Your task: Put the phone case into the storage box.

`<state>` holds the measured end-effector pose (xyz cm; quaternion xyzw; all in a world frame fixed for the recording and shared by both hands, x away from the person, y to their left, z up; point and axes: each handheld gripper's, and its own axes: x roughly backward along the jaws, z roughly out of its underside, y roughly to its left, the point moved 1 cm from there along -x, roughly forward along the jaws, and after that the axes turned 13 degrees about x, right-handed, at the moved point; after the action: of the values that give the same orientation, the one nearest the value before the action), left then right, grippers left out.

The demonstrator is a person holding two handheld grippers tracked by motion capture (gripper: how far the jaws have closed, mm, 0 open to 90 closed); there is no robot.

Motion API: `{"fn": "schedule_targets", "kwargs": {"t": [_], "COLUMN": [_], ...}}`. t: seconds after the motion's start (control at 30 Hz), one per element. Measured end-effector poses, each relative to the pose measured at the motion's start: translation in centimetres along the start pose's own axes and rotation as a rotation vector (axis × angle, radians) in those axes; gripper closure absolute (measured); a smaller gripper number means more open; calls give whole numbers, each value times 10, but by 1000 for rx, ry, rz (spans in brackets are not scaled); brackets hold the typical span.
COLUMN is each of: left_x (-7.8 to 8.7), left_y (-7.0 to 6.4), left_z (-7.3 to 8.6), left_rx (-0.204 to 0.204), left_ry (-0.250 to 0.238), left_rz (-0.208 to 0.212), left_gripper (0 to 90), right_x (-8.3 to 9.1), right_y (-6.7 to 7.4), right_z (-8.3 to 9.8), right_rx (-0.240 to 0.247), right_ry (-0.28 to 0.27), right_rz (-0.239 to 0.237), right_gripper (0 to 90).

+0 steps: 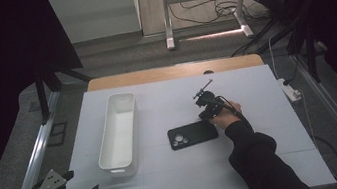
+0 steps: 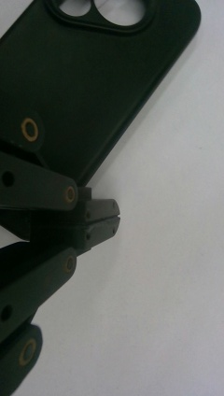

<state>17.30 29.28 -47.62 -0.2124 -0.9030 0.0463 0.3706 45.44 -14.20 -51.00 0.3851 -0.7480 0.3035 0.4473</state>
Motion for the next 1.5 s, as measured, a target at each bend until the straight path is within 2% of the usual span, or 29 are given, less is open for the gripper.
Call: {"fn": "schedule_targets", "kwargs": {"t": [0.53, 0.73, 1.07, 1.5], "left_x": [0, 0, 0, -1], "left_y": [-1, -1, -2, -2], "left_z": [0, 0, 0, 0], "left_rx": [-10, -14, -15, -18], "left_ry": [3, 4, 5, 8], "left_rz": [0, -1, -1, -1], "left_gripper": [28, 28, 28, 28], "right_x": [8, 13, 20, 27], "right_y": [11, 21, 36, 58], "right_z": [19, 27, 40, 51], "right_rx": [4, 15, 17, 33], "right_ry": [2, 2, -13, -19], "right_rz": [-2, -2, -29, -37], "right_gripper": [898, 899, 898, 898]}}
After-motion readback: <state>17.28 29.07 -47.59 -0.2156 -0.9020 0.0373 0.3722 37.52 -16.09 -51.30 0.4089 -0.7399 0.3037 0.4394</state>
